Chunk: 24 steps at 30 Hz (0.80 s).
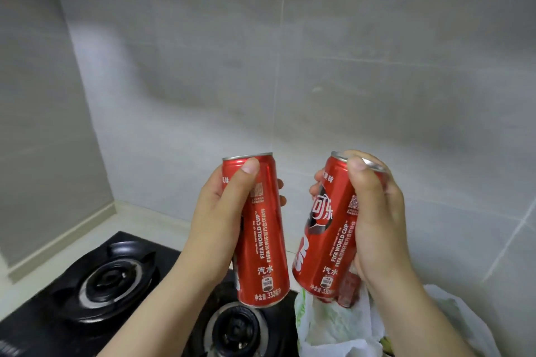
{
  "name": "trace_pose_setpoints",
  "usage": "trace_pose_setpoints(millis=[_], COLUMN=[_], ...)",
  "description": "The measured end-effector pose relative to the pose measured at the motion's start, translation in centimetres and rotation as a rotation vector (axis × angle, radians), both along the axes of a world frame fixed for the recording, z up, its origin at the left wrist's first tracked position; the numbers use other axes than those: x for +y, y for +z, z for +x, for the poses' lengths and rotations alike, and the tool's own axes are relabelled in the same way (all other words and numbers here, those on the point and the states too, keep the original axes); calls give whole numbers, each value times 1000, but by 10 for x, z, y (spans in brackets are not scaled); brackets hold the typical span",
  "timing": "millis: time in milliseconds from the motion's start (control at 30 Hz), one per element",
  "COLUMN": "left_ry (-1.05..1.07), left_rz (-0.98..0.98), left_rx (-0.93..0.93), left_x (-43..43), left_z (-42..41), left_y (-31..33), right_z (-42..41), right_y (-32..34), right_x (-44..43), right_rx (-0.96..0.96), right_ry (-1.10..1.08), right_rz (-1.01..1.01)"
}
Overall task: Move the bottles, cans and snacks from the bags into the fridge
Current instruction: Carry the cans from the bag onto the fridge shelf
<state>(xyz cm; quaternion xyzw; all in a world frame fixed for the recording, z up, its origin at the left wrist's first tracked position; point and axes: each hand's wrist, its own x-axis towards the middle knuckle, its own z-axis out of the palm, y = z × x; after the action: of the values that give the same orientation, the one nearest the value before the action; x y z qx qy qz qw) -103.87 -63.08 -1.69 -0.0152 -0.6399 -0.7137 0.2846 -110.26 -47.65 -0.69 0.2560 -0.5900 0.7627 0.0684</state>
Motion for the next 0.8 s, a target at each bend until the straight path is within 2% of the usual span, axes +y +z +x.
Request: trace_pose_setpoints(millis=[367,800], left_ry=[451,855], left_rz=[-7,-60], left_rx=[2,66], left_x=[-10,-37], left_z=[102,281], left_y=[12,48], right_z=[39,183], right_y=[11,47], right_x=[-50,-142], right_rx=[74,200], right_ry=[432,859], right_rz=[17,-65])
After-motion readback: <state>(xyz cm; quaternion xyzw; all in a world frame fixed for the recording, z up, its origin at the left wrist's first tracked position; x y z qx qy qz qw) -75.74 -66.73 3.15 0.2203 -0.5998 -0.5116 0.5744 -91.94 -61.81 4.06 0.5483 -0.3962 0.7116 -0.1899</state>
